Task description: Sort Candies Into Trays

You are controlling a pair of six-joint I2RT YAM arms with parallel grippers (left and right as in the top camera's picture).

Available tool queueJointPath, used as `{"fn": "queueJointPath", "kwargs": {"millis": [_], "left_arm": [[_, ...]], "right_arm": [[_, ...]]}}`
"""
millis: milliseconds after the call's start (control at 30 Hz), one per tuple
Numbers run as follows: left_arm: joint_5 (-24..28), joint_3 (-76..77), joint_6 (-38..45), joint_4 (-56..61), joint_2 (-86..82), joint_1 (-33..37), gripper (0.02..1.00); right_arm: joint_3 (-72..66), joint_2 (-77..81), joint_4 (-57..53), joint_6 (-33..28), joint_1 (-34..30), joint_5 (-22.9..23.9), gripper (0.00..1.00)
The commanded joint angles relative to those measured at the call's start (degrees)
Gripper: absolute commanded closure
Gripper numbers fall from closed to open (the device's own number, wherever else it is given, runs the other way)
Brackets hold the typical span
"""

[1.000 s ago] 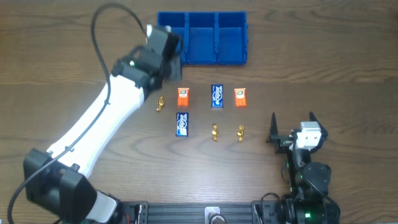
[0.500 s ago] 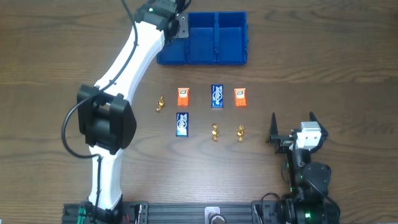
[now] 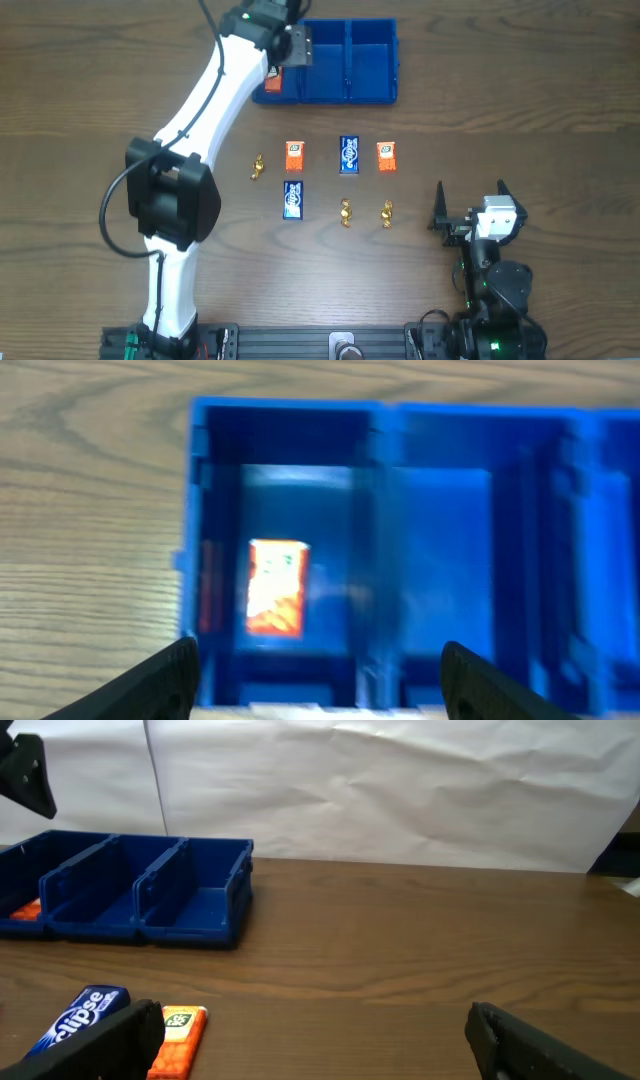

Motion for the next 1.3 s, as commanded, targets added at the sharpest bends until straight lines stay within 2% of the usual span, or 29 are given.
{"fn": "queueJointPath", "kwargs": {"millis": [33, 167, 267, 433, 733, 867, 967, 1000, 1067, 1167, 1300], "left_arm": [[-0.81, -12.33, -5.22, 0.15, -13.92, -5.38, 0.233], [1.44, -28.94, -9.55, 5.55, -19.41, -8.87, 0.226], [1.68, -35.74, -11.76, 7.76, -19.1, -9.92, 0.229], [5.09, -46.38, -13.33, 15.47, -18.75, -9.81, 0.231], [5.49, -50.62, -13.77, 19.52, -15.63, -9.81, 0.251], [5.49, -50.62, -13.81, 20.06, -13.66, -9.81, 0.345], [5.27, -50.62, -13.9, 20.04, -13.46, -9.7, 0.505], [5.07, -50.62, -14.23, 20.0, -13.46, -9.64, 0.597], [5.07, -50.62, -14.21, 20.0, -13.46, -9.49, 0.687], [4.92, -50.62, -14.21, 20.0, -13.49, -9.49, 0.726], [3.69, -49.96, -14.21, 19.93, -14.97, -9.49, 0.728]], "right_arm": [[-0.13, -0.42, -0.17, -0.46, -0.02, -0.26, 0.003], [-0.13, -0.42, -0.17, -0.46, -0.02, -0.28, 0.003], [-0.13, -0.42, -0.17, -0.46, -0.02, -0.28, 0.003], [-0.13, -0.42, -0.17, -0.46, -0.02, -0.28, 0.003], [-0.13, -0.42, -0.17, -0.46, -0.02, -0.28, 0.003], [-0.13, -0.42, -0.17, -0.46, -0.02, -0.28, 0.003], [-0.13, -0.42, -0.17, -0.46, -0.02, -0.28, 0.003], [-0.13, -0.42, -0.17, -0.46, -0.02, -0.28, 0.003], [-0.13, -0.42, -0.17, -0.46, -0.02, -0.26, 0.003], [-0.13, -0.42, -0.17, -0.46, -0.02, -0.26, 0.003], [-0.13, -0.42, -0.17, -0.46, -0.02, -0.28, 0.003]]}}
